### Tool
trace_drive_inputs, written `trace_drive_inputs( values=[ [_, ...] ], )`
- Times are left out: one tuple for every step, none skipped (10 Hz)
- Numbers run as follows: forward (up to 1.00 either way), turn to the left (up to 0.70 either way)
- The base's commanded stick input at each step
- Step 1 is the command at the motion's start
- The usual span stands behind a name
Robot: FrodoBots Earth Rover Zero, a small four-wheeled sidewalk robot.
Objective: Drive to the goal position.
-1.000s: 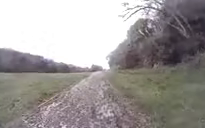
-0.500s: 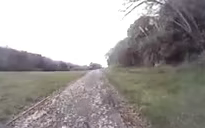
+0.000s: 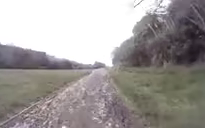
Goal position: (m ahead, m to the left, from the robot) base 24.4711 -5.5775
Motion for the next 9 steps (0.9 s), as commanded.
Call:
trace_drive_inputs(
  values=[
    [0.85, 0.23],
    [0.85, 0.27],
    [0.85, 0.0],
    [0.85, 0.0],
    [0.85, 0.0],
    [0.85, 0.0],
    [0.85, 0.0],
    [0.85, -0.14],
    [0.85, -0.27]
  ],
)
